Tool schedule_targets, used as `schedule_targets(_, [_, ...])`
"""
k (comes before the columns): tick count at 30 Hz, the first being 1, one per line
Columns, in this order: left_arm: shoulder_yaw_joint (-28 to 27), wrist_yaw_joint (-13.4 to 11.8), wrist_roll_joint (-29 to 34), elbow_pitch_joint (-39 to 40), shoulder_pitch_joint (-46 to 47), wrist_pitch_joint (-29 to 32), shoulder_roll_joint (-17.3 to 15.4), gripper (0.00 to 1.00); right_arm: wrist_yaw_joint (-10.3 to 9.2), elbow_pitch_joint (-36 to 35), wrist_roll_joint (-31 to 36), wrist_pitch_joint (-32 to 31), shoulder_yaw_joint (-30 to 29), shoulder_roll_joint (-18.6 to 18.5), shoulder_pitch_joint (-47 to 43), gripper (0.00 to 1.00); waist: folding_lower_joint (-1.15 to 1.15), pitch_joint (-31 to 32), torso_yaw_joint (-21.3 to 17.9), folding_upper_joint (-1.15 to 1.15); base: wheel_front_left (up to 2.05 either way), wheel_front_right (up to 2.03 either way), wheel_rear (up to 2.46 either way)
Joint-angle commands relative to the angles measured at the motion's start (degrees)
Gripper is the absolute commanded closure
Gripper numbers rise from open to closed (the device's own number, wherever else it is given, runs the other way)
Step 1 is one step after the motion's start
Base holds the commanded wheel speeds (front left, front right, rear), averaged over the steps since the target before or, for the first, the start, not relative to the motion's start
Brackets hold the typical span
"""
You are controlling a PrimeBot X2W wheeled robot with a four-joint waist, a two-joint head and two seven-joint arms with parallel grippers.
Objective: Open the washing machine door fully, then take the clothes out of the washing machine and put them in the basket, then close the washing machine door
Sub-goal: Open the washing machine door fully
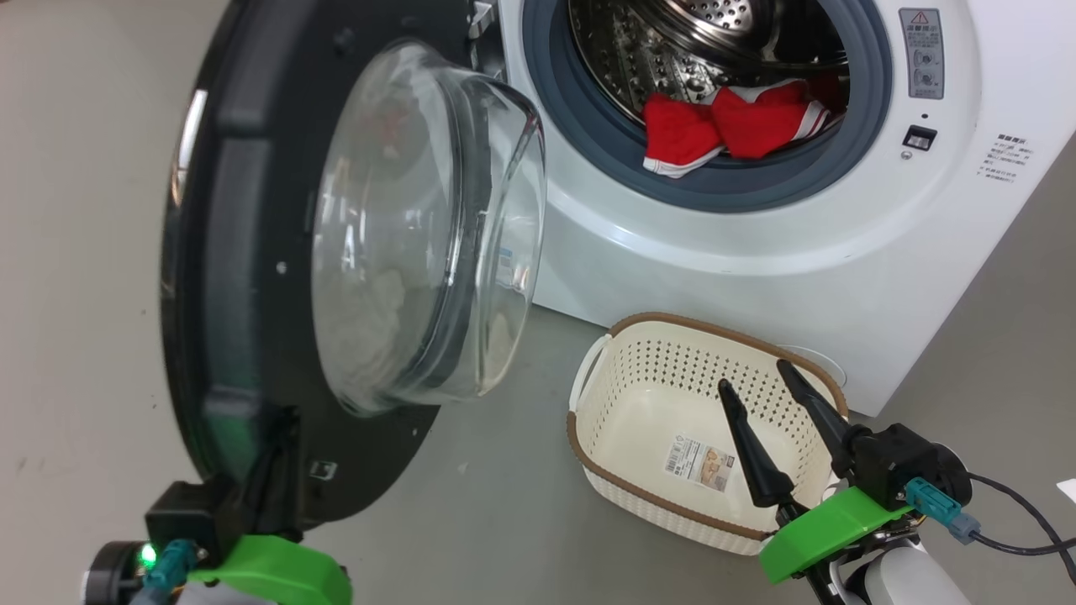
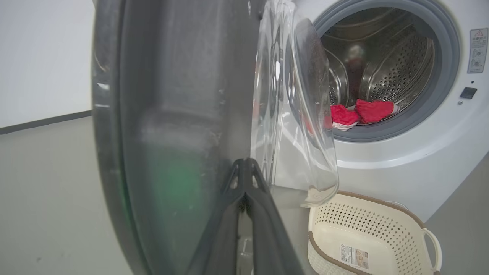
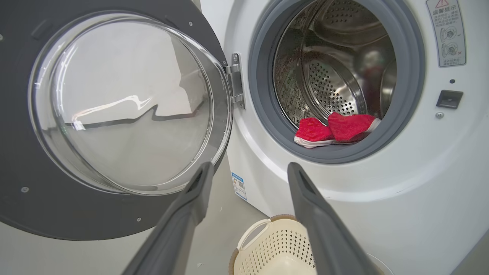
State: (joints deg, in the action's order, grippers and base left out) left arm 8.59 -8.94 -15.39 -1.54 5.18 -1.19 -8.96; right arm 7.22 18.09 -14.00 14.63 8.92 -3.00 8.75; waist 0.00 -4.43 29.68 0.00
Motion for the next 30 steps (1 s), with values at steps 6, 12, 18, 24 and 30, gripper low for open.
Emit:
schedule_targets(6, [-5.39,-3.04,-0.39,-0.7,2.61,-1.56,-1.77,1.0,0.26,-1.04,1.39,0.37,1.46,0.13,2.56,0.0,0.0,-1.38,0.17,0.0,0.0,0.0,0.0])
schedule_targets(12, [-7.68,-3.83,-1.76,-3.89,4.28,-4.25,-1.8,1.0,0.26,-0.27,1.84,0.37,2.33,0.13,3.26,0.0,0.0,-2.56,0.28,0.0,0.0,0.0,0.0])
schedule_targets(18, [-10.07,-4.47,-3.34,-7.14,5.79,-8.16,-1.49,1.0,0.26,0.19,2.22,0.37,2.75,0.13,3.95,0.0,0.0,-3.14,0.14,0.0,0.0,0.0,0.0])
schedule_targets(24, [-11.84,-3.99,-4.63,-10.23,8.08,-10.87,-2.04,1.0,0.26,0.58,3.12,0.37,2.92,0.13,4.3,0.0,0.0,-3.68,0.0,0.0,0.0,0.0,0.0])
schedule_targets(30, [-13.25,-3.56,-5.55,-13.66,10.18,-12.2,-2.6,1.0,0.26,0.88,3.74,0.37,3.19,0.13,4.61,0.0,0.0,-4.11,-0.16,0.0,0.0,0.0,0.0])
